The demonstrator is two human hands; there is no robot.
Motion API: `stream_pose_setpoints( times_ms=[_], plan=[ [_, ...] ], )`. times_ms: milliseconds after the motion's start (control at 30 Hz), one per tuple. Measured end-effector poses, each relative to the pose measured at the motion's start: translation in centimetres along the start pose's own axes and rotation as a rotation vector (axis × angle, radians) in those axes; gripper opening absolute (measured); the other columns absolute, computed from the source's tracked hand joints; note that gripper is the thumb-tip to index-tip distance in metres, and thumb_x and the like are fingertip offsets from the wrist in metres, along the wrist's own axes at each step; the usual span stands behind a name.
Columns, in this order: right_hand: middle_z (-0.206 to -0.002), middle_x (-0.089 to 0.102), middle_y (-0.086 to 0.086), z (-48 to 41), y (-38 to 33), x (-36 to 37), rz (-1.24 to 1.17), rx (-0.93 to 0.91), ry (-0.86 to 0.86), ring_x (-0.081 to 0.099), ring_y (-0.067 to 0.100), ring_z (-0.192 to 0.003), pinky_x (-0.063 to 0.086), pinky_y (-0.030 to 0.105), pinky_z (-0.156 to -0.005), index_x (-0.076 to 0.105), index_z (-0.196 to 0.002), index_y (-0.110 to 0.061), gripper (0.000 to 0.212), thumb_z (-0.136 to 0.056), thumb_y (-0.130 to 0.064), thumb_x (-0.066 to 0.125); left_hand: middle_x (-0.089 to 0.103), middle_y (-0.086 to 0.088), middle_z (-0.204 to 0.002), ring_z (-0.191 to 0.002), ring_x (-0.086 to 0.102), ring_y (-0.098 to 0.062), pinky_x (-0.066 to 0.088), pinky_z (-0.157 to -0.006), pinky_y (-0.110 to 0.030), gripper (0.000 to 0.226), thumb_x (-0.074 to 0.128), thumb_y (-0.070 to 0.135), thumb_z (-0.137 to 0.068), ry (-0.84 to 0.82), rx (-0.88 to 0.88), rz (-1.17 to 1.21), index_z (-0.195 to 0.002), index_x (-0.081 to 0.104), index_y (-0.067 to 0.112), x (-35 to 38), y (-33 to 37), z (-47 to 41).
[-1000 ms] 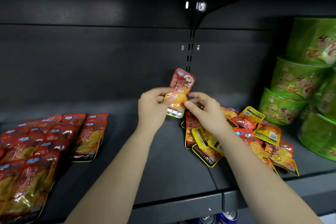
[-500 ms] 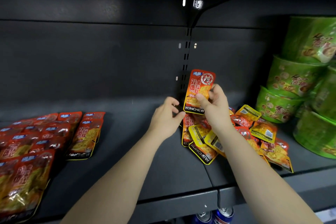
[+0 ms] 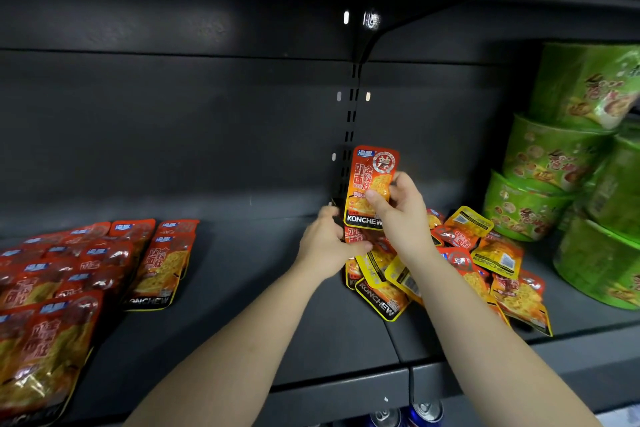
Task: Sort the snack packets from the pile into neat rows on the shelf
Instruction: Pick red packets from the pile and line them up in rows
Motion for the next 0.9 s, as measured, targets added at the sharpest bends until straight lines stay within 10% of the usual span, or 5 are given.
stream_pose_setpoints(
  times_ms=[200,367,900],
  plan=[
    [-0.098,0.073,-0.003,0.3,-0.4,0.6,0.007,-0.019,-0.042,0.07,0.01,-0.088,0.058,0.04,-0.082,0.055,-0.107,-0.019,0.016,-0.094,-0.027,0.06,0.073,-0.004,-0.088,-0.082,0.071,-0.02,0.056,-0.081,-0.043,0.065,0.086,0.031,-0.063,0.022,-0.086,0.073,-0.119,0.06,0.011,-0.8,-0.8,-0.4],
    [-0.096,0.072,-0.003,0.5,-1.3,0.8,0.003,-0.028,-0.055,0.07,0.01,-0.088,0.058,0.039,-0.082,0.058,-0.103,-0.018,0.015,-0.095,-0.031,0.057,0.074,-0.002,-0.083,-0.081,0.071,-0.021,0.056,-0.083,-0.046,0.009,0.08,0.018,-0.074,-0.036,-0.096,0.033,-0.077,0.072,0.02,-2.3,-1.1,-0.7],
    [-0.096,0.07,-0.01,1.7,-5.5,9.9,0.202,-0.109,-0.17,0.065,0.007,-0.09,0.051,0.023,-0.081,0.061,-0.103,-0.026,0.015,-0.088,-0.022,0.064,0.062,-0.003,-0.107,-0.111,0.05,-0.032,0.025,-0.085,-0.038,0.016,0.049,0.014,-0.092,0.351,0.114,-0.731,-0.105,0.053,0.023,-19.5,1.7,3.7]
  ],
)
Point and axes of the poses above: each hand's wrist, its own z-axis away from the middle knuckle, its own x-axis out of the palm, y = z × x, the point moved 8 cm from there along -z, towards the middle knuckle
